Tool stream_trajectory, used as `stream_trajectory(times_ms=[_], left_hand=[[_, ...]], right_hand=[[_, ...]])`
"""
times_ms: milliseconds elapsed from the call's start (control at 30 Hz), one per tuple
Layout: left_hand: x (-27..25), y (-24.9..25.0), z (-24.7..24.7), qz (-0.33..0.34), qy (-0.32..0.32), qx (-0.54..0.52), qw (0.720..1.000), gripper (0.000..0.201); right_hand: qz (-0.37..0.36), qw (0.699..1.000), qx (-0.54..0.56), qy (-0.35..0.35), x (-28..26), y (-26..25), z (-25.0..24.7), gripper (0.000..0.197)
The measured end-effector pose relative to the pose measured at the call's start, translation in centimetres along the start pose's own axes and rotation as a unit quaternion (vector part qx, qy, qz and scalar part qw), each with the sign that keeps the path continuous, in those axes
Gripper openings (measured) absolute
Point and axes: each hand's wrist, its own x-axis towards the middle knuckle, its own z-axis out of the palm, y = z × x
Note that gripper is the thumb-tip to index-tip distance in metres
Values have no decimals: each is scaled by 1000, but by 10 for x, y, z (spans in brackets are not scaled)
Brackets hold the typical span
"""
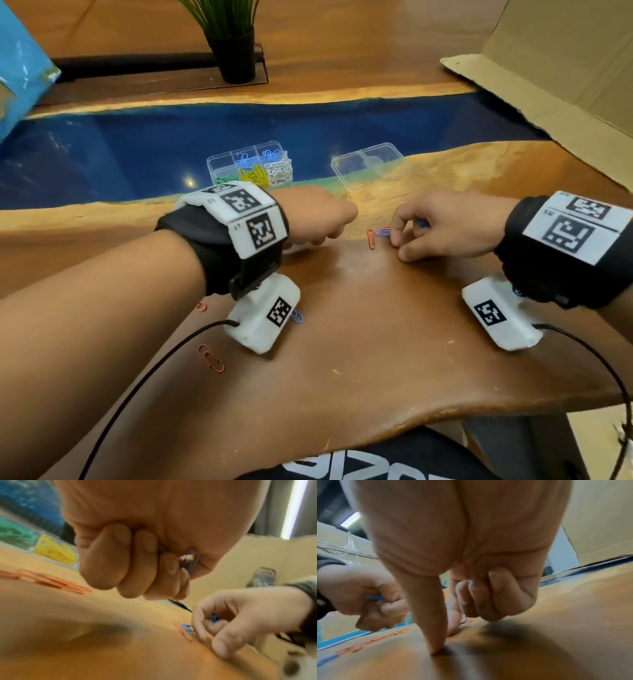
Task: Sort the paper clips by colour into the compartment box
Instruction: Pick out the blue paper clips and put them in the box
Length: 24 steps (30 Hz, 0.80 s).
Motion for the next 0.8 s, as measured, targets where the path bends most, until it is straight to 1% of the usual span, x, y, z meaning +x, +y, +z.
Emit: stream_trajectory(times_ms=[67, 167, 300, 400, 533, 667, 733, 800], left_hand=[[0, -5, -3, -4, -1, -63, 998, 31], [2, -13, -6, 9, 9, -140, 990, 36], [3, -23, -8, 22, -16, -210, 977, 40], [2, -27, -10, 18, -29, -262, 964, 36], [-2, -32, -18, 11, 14, -305, 952, 30], [-5, -40, -36, -11, 54, -331, 942, 19], [-6, -43, -42, -23, 78, -348, 934, 13], [-6, -48, -47, -34, 108, -348, 931, 8]], right_hand=[[6, 999, -30, 17, 1, -4, 1, 9], [7, 998, -44, 46, 5, -6, -1, 13], [3, 997, -52, 61, 11, -9, 1, 7], [13, 996, -56, 66, 15, -14, 0, 10], [20, 995, -81, 54, 17, -22, -2, 12], [29, 996, -49, 63, 22, -34, -14, 21], [24, 996, -69, 59, 24, -37, -18, 19], [20, 993, -111, 31, 23, -39, -17, 19]])
